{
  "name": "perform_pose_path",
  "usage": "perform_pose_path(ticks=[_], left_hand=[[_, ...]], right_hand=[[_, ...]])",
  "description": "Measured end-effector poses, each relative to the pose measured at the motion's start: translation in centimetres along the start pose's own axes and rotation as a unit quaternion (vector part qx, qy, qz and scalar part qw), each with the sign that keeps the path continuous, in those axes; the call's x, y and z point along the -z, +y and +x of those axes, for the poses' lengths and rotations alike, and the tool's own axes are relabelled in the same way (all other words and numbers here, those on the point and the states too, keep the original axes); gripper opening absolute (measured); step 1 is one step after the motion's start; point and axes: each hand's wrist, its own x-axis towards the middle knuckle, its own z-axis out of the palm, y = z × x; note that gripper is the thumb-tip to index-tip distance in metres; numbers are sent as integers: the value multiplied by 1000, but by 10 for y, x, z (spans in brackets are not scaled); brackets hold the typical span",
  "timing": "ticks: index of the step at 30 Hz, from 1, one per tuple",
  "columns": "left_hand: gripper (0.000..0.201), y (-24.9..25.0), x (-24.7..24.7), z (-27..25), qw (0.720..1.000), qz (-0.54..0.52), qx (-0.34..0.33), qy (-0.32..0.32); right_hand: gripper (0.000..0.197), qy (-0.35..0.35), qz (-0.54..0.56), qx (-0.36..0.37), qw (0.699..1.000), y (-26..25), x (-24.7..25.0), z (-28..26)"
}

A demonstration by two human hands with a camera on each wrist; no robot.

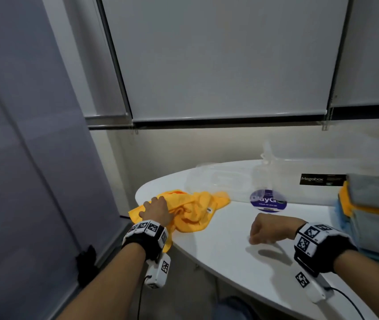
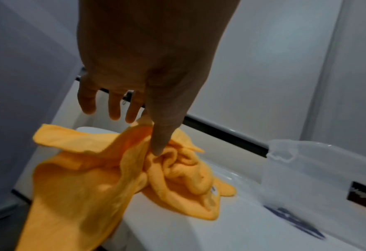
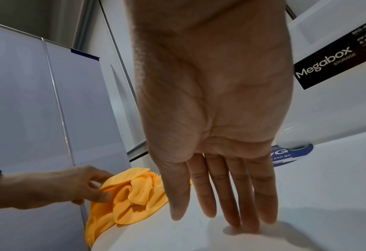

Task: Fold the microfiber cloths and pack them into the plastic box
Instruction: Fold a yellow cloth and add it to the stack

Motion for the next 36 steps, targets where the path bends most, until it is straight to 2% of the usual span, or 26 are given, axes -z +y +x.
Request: perform_pose_path(ticks=[2, 4, 6, 9, 12, 15, 18, 20, 22, 24, 26, 28, 31, 34, 36], left_hand=[[1, -10, -8, 6, 999, -32, -4, 2], [14, -16, -12, 13, 995, -95, -9, 39], [14, -12, -2, 15, 984, -161, -24, 77], [15, 8, 36, 7, 959, -240, -75, 131], [14, 34, 85, -4, 919, -327, -140, 170], [16, 65, 120, -6, 882, -425, -139, 148], [18, 96, 140, -11, 812, -568, -102, 86], [18, 117, 150, -20, 760, -642, -96, 44], [14, 133, 158, -29, 729, -676, -108, 14], [16, 142, 166, -33, 726, -677, -117, 9], [13, 144, 173, -34, 732, -670, -125, 25], [7, 140, 182, -33, 738, -660, -131, 48], [7, 127, 192, -27, 751, -642, -136, 78], [17, 120, 203, -33, 780, -603, -150, 70], [24, 123, 211, -45, 805, -561, -185, 55]], right_hand=[[22, -6, -1, -3, 1000, -2, 0, 2], [24, -12, -1, -4, 1000, -2, -1, 2], [25, -18, -3, -2, 1000, -3, 0, 0], [19, -5, -3, 12, 1000, -7, 7, 1], [14, 54, 30, 47, 997, -24, 25, -2], [16, 144, 137, 124, 972, -55, 51, -17], [26, 163, 289, 208, 920, -92, 74, -40], [37, 141, 336, 217, 905, -110, 85, -52], [35, 171, 316, 201, 911, -121, 90, -55], [21, 265, 246, 172, 916, -121, 98, -55], [10, 318, 220, 146, 911, -112, 108, -59], [9, 311, 245, 151, 906, -101, 121, -70], [19, 297, 287, 184, 892, -85, 139, -91], [22, 322, 285, 165, 887, -72, 155, -106], [19, 316, 269, 155, 896, -65, 165, -112]])
